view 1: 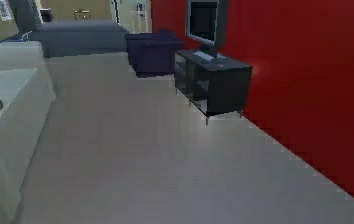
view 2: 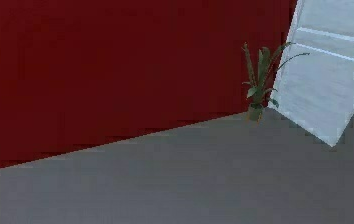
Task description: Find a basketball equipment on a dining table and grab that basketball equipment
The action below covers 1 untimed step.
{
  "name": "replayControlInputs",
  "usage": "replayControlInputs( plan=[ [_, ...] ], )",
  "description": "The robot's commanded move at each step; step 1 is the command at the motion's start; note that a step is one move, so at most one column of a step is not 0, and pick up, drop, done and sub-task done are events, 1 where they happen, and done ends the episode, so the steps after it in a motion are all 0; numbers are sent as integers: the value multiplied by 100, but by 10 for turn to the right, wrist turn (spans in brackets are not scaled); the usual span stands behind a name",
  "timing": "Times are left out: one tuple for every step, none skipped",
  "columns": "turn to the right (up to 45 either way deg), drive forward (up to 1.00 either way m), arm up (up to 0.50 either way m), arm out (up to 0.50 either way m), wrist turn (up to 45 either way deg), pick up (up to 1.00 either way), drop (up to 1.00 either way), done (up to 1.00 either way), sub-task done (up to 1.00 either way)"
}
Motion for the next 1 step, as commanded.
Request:
replayControlInputs(
  plan=[
    [-180,0,0,0,0,0,0,0,0]
  ],
)
